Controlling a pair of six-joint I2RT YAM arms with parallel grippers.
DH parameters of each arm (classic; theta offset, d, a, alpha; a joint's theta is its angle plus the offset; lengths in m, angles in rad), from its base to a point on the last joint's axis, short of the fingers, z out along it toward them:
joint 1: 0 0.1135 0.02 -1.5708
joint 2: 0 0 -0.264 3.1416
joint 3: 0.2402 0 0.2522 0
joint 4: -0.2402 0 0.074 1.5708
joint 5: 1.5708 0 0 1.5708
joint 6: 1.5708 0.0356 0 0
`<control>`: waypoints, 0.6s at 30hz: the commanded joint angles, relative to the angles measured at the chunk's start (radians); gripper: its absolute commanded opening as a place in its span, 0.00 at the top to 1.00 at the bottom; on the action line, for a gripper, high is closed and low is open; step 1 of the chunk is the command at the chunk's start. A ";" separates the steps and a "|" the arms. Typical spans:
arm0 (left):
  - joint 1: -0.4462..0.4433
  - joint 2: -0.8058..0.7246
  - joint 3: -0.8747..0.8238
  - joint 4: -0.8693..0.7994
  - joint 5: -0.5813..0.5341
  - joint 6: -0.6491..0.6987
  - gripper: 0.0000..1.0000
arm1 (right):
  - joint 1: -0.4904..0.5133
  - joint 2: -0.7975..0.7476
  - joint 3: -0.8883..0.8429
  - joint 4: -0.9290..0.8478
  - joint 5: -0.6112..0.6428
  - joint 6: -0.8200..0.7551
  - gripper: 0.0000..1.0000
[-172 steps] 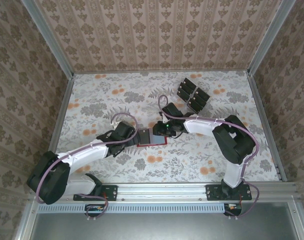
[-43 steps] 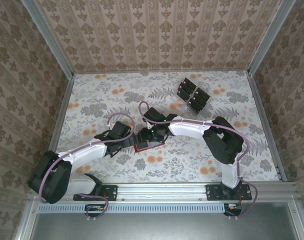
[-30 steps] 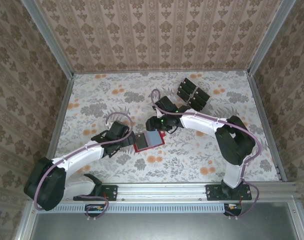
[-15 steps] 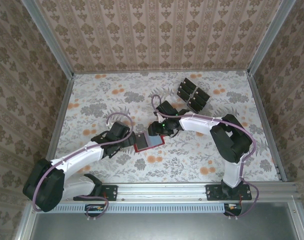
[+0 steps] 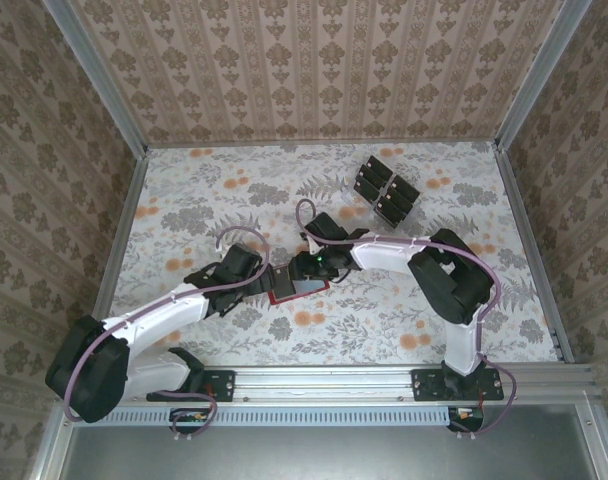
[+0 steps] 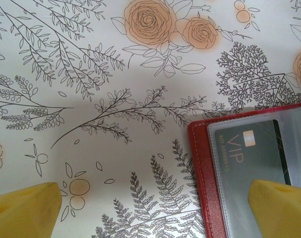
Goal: Put the credit cards into the card holder
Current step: Flip over the card slot in the card holder.
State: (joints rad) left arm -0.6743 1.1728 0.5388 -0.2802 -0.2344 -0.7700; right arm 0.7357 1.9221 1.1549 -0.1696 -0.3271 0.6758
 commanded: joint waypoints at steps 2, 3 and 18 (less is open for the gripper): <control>-0.023 -0.037 -0.028 0.006 0.008 -0.009 0.00 | 0.032 0.026 -0.051 0.068 -0.016 0.117 0.46; -0.028 -0.043 -0.032 0.007 0.009 -0.012 0.00 | 0.035 0.027 -0.054 0.080 -0.015 0.132 0.46; -0.207 -0.012 -0.087 0.136 -0.055 -0.082 0.00 | 0.030 0.011 -0.105 0.180 0.011 0.258 0.46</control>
State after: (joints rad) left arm -0.8616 1.1385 0.4522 -0.1955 -0.2565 -0.8242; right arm 0.7681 1.9217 1.0847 0.0246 -0.3283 0.8963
